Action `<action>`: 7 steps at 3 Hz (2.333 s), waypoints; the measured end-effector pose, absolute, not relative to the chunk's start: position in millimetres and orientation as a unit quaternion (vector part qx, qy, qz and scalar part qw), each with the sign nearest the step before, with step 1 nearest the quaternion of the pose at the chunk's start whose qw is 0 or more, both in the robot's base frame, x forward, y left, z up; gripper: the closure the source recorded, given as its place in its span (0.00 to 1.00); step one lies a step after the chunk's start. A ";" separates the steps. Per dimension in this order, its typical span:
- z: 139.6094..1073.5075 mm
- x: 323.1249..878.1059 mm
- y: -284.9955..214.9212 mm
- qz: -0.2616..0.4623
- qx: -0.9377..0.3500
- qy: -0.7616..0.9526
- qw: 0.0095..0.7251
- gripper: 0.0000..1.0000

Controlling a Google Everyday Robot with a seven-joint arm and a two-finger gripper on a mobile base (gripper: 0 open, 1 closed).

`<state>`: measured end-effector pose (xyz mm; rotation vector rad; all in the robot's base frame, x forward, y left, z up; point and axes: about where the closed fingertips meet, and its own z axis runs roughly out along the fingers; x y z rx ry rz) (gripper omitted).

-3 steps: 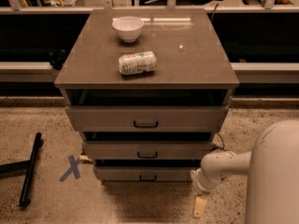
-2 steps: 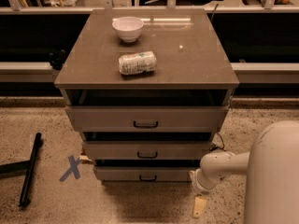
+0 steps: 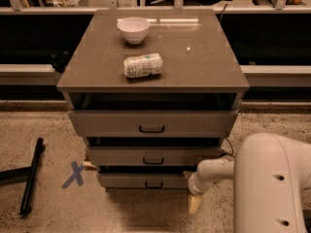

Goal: Open bottom drawer

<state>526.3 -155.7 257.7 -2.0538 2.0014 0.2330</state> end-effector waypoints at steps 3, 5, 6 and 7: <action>179.2 592.2 -124.1 0.096 -0.707 0.674 0.189 0.00; 175.1 573.7 -124.0 0.109 -0.714 0.663 0.199 0.49; 190.3 561.6 -132.2 0.102 -0.717 0.657 0.211 0.72; 191.1 561.3 -132.1 0.102 -0.717 0.657 0.211 1.00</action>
Offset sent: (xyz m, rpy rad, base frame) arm 0.0787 0.0278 -0.0726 0.1158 -0.1163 0.0148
